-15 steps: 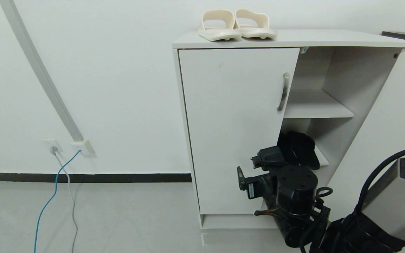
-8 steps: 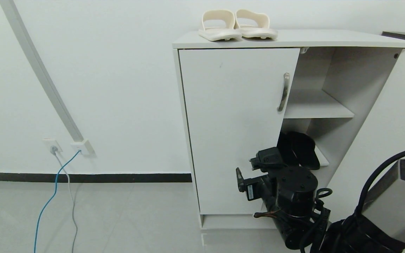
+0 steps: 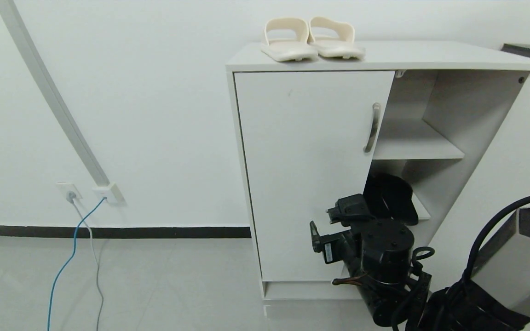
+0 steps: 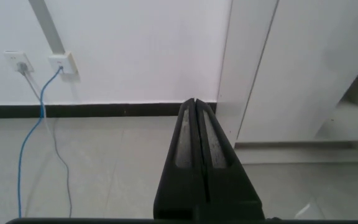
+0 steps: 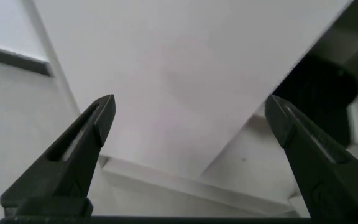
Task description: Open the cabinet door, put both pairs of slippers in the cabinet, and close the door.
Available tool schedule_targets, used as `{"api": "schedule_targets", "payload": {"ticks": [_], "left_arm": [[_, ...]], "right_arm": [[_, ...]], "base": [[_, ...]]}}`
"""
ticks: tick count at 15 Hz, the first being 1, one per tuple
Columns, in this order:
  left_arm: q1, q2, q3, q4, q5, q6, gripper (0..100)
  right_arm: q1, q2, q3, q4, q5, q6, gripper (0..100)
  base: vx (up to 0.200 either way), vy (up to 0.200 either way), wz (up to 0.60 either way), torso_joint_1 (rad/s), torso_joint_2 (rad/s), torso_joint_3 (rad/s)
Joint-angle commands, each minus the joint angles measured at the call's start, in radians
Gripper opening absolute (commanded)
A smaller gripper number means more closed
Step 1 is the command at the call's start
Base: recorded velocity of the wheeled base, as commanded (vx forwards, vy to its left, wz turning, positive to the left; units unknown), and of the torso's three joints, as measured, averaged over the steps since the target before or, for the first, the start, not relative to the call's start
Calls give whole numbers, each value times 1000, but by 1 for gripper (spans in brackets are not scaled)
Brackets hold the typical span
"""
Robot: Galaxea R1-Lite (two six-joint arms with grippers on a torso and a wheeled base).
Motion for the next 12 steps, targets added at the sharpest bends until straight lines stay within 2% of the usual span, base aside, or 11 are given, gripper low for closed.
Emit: {"api": "schedule_targets", "payload": {"ticks": [1, 5, 12], "left_arm": [[0, 0, 0, -1, 0, 0, 0], [0, 0, 0, -1, 0, 0, 0], [0, 0, 0, -1, 0, 0, 0]], "right_arm": [[3, 1, 0, 0, 1, 0, 100], [3, 1, 0, 0, 1, 0, 100], [3, 1, 0, 0, 1, 0, 100]], "base": [[0, 0, 0, 36, -515, -373], [0, 0, 0, 66, -467, -367], [0, 0, 0, 132, -462, -337]]}}
